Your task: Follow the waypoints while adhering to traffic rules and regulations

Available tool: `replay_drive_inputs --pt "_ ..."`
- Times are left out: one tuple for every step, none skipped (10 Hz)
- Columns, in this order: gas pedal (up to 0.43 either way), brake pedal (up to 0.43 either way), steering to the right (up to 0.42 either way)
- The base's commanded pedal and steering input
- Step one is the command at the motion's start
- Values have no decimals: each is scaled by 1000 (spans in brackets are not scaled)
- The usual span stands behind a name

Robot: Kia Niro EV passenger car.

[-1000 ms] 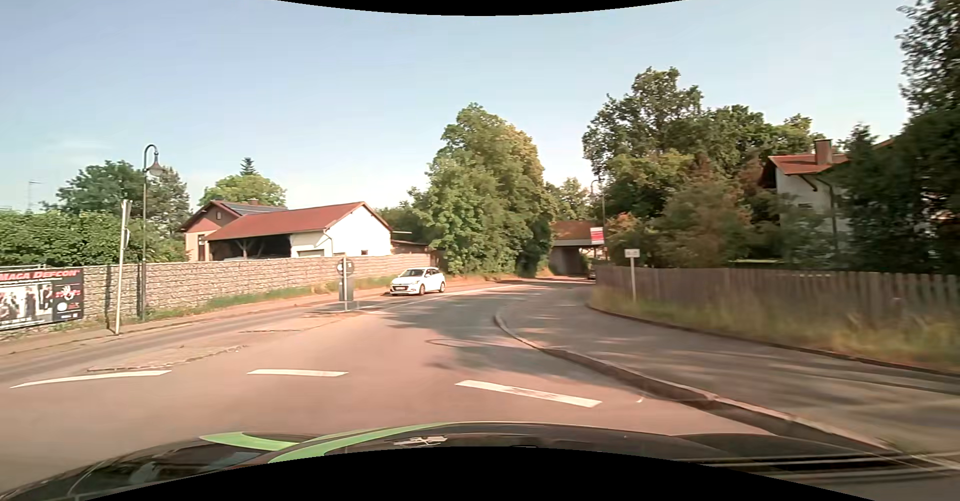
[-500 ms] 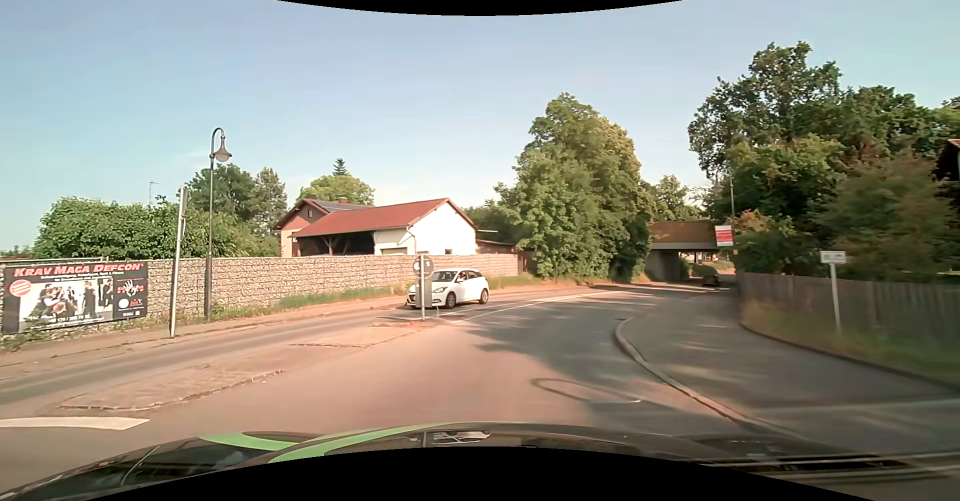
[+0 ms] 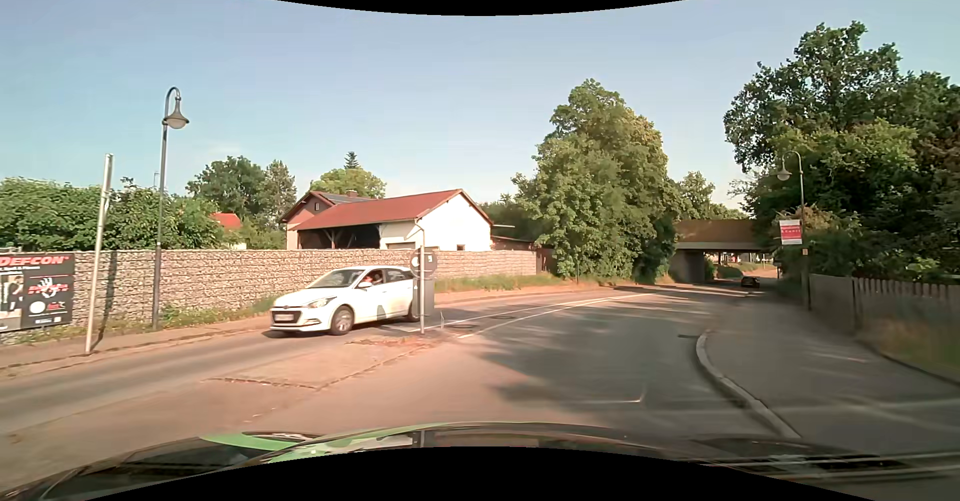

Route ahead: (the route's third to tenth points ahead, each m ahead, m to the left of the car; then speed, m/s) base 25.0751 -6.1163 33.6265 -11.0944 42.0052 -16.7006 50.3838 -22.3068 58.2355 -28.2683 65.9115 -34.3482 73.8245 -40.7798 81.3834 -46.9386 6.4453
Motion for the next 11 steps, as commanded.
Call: replay_drive_inputs --pt "177 0 89" --pt "177 0 112" --pt "189 0 137" --pt "197 0 157" --pt "209 0 172" --pt "220 0 186" --pt "228 0 193" --pt "240 0 194" --pt "248 0 194" --pt "248 0 193" --pt "248 0 192"
